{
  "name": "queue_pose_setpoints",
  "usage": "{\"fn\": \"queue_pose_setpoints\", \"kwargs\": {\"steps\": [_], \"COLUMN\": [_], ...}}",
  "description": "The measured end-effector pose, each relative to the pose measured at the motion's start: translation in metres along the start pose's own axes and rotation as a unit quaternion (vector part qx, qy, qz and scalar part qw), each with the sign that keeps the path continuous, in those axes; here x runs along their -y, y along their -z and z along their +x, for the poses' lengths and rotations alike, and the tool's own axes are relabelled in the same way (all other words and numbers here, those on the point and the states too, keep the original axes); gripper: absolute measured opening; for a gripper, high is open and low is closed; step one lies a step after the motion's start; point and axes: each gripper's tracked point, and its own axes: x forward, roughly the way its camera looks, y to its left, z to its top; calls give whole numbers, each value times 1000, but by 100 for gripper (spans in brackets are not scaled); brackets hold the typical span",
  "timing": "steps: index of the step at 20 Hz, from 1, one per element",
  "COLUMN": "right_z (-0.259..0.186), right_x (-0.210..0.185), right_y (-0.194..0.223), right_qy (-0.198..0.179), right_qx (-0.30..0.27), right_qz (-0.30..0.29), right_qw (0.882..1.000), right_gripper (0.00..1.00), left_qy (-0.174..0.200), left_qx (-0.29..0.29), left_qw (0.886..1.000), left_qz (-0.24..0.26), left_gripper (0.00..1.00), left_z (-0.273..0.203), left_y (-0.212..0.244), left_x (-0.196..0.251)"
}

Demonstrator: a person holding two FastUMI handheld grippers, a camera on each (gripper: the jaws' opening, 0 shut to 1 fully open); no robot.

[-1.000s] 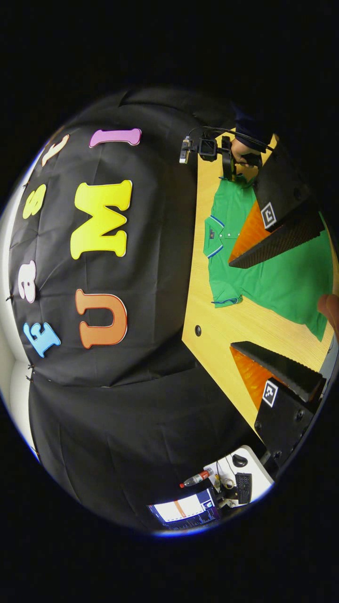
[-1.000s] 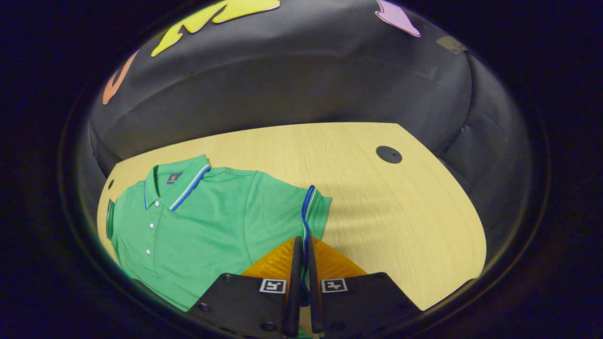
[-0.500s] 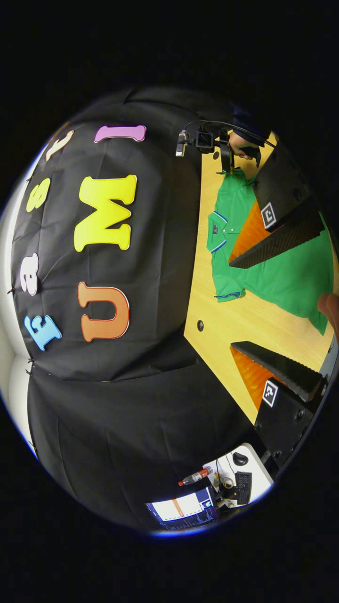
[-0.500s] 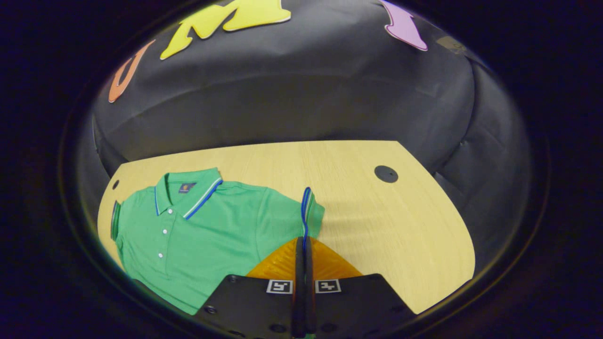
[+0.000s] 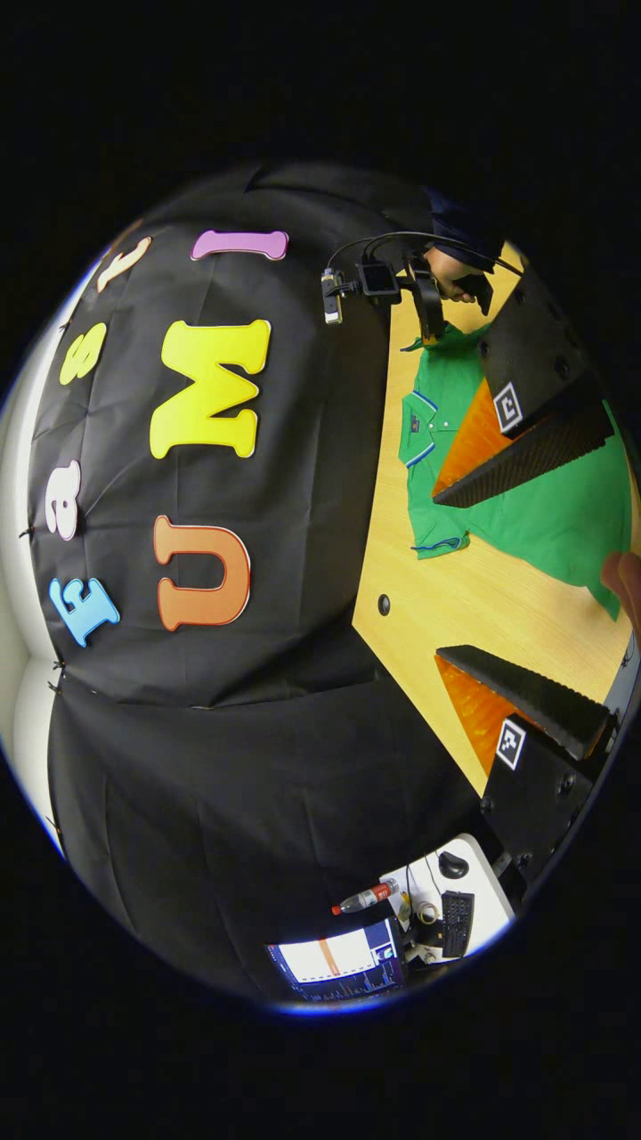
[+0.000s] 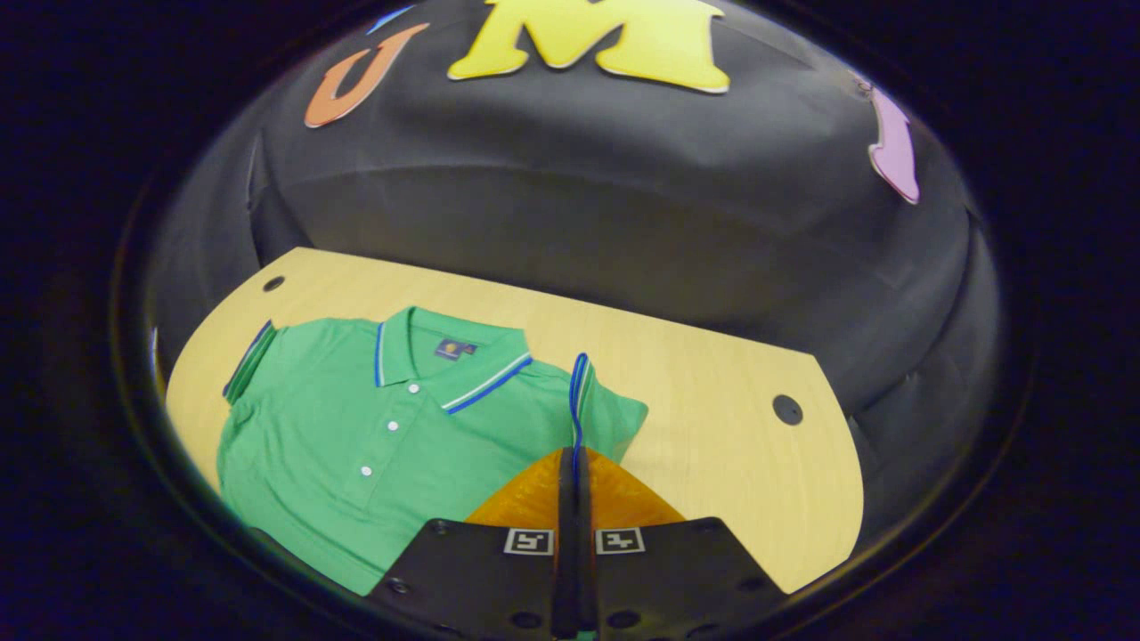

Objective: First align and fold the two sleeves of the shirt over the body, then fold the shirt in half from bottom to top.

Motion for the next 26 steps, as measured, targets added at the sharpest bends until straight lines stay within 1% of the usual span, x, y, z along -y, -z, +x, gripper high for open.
{"fn": "queue_pose_setpoints", "kwargs": {"steps": [4, 7, 8, 9, 10, 13, 15, 17, 19, 20, 22, 23, 25, 26], "right_z": [5, 8, 9, 9, 9, 10, 15, 19, 19, 19, 16, 12, 5, 1], "right_x": [-29, -46, -54, -61, -65, -83, -87, -87, -86, -89, -90, -92, -97, -100], "right_y": [2, 8, 10, 11, 13, 19, 22, 30, 33, 37, 41, 41, 41, 43], "right_qy": [-23, -39, -50, -58, -64, -89, -92, -93, -94, -103, -110, -115, -125, -131], "right_qx": [-2, -5, -4, -2, -1, -2, -4, -14, -22, -29, -38, -38, -37, -40], "right_qz": [-28, -56, -64, -70, -77, -80, -79, -75, -61, -52, -45, -44, -42, -39], "right_qw": [999, 998, 997, 996, 995, 993, 993, 993, 993, 993, 992, 992, 991, 990], "right_gripper": [2, 2, 0, 2, 2, 2, 3, 2, 5, 8, 7, 13, 21, 30], "left_qy": [-13, -15, -13, -14, -16, -17, -17, -19, -21, -18, -18, -15, -12, -11], "left_qx": [-13, -22, -25, -27, -26, -18, -6, -8, -13, -14, -9, -5, -6, -11], "left_qw": [1000, 999, 999, 999, 999, 1000, 1000, 1000, 1000, 1000, 1000, 1000, 1000, 1000], "left_qz": [-8, -17, -20, -20, -16, -1, 0, 4, 9, 10, 9, 8, 14, 14], "left_gripper": [100, 100, 100, 100, 100, 100, 100, 100, 100, 100, 100, 100, 100, 100], "left_z": [2, 1, 2, 2, 2, 1, 0, 1, 1, 0, 0, 0, 3, 4], "left_y": [10, 17, 19, 20, 20, 16, 11, 12, 14, 14, 11, 10, 13, 15], "left_x": [-11, -13, -12, -12, -12, -13, -14, -14, -15, -14, -16, -15, -17, -18]}}
